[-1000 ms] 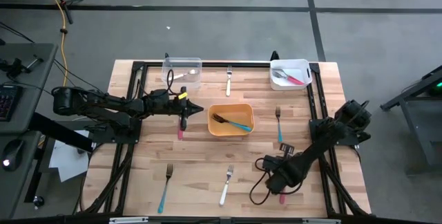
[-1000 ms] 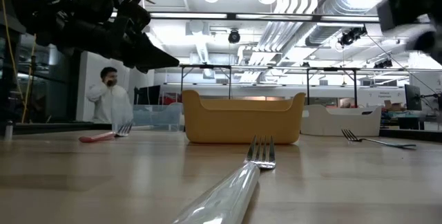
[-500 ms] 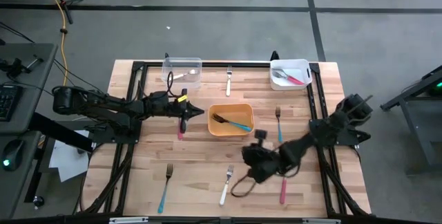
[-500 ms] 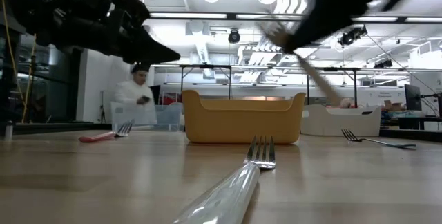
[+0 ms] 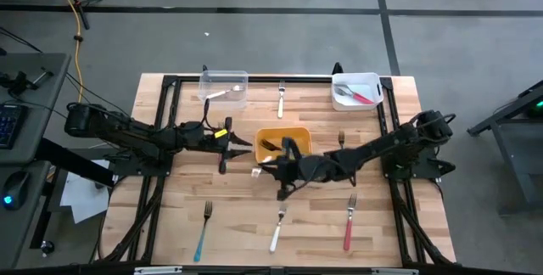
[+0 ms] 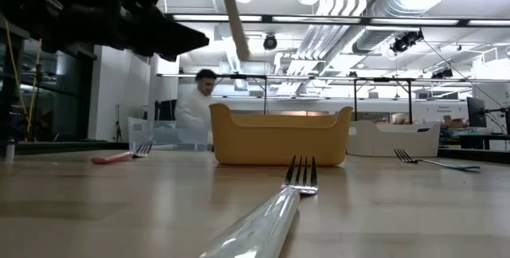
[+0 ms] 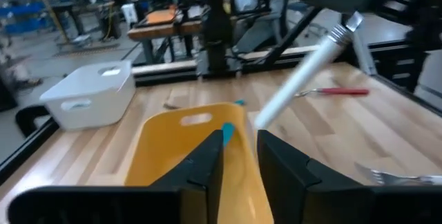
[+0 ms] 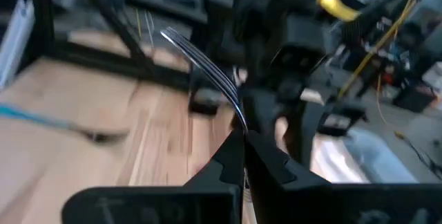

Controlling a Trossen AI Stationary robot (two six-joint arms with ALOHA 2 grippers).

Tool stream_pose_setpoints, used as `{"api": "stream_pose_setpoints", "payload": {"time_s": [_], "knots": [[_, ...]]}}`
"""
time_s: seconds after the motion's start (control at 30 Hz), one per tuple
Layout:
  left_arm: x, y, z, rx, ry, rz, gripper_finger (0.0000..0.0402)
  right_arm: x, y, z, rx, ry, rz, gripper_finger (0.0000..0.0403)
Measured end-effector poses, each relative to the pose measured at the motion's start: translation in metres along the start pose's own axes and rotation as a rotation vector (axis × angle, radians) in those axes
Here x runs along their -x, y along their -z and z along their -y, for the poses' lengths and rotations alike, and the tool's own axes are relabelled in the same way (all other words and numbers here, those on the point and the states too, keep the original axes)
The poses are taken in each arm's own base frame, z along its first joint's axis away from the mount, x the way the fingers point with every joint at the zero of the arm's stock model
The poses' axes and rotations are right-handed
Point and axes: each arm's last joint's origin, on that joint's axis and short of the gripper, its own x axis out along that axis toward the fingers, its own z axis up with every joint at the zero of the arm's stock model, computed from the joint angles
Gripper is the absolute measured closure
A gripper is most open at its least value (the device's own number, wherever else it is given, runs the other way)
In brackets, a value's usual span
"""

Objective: Sort silverware by color (type)
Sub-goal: Put the white fork into the transparent bin

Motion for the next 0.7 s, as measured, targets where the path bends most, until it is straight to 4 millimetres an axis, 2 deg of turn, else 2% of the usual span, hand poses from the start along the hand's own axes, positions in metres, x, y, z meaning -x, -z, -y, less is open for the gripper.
{"api": "stream_pose_setpoints", "payload": {"time_s": [0.23,0.5,0.7], "knots": [[0.000,-0.008,0.017,-0.047,0.073,0.072,0.0289,-0.007,-0.004,0.017,-0.018,-0.029,0.089,0.0402],[0.000,-0.017,0.027,-0.081,0.051,0.147,0.0265,-0.010,-0.009,0.026,-0.041,-0.065,0.166,0.0403],[-0.014,-0.026,0.034,-0.103,0.037,0.154,0.0261,-0.011,-0.010,0.029,-0.048,-0.081,0.195,0.0403]]}}
